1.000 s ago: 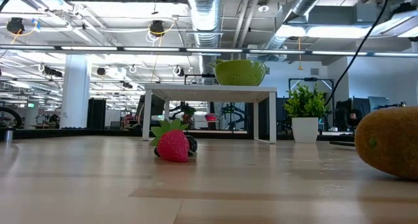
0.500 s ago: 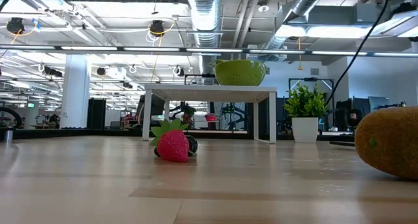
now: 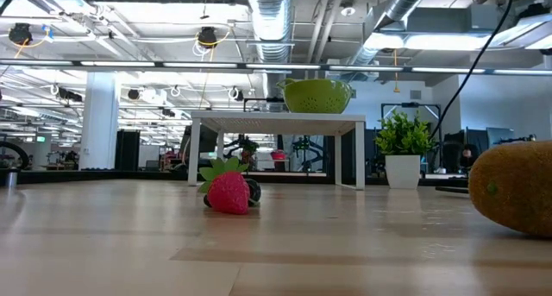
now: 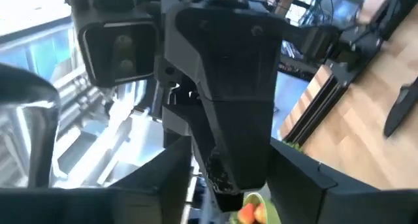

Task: Pick & Place Fruit
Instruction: Put the black raspberry into the green strainer bowl

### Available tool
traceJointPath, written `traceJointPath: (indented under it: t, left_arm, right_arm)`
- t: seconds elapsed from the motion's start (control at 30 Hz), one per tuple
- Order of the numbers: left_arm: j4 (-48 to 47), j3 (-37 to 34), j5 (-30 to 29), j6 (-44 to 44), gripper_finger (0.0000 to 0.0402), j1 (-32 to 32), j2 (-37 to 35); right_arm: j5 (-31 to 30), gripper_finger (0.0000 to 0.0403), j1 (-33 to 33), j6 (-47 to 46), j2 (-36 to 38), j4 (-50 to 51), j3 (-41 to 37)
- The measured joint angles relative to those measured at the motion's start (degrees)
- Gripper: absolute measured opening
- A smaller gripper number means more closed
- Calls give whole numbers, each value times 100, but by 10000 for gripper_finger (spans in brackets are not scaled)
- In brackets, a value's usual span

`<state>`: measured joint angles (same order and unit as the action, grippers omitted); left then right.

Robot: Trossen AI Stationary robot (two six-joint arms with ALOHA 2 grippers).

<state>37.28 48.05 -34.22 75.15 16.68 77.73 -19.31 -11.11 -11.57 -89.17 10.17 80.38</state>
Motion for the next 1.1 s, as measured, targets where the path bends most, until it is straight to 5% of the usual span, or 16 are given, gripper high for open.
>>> traceJointPath:
  t: [0.3,0.53,0.87,1.1]
  left_arm:
    - [-4,-2,-274,-961,248,-145,0]
    - [8,-7,-507,-1189,262,-147,2]
    - [14,-4,-862,-2872,258,-145,0]
    - [5,-4,-866,-3257,257,-145,0]
  right_arm:
    - [-20,100,107,-2,0,218,4]
    - [-5,104,535,-2,129,670,7]
    - [-22,103,1908,8,358,1449,13]
    - [159,104,2883,-2,283,1978,-1]
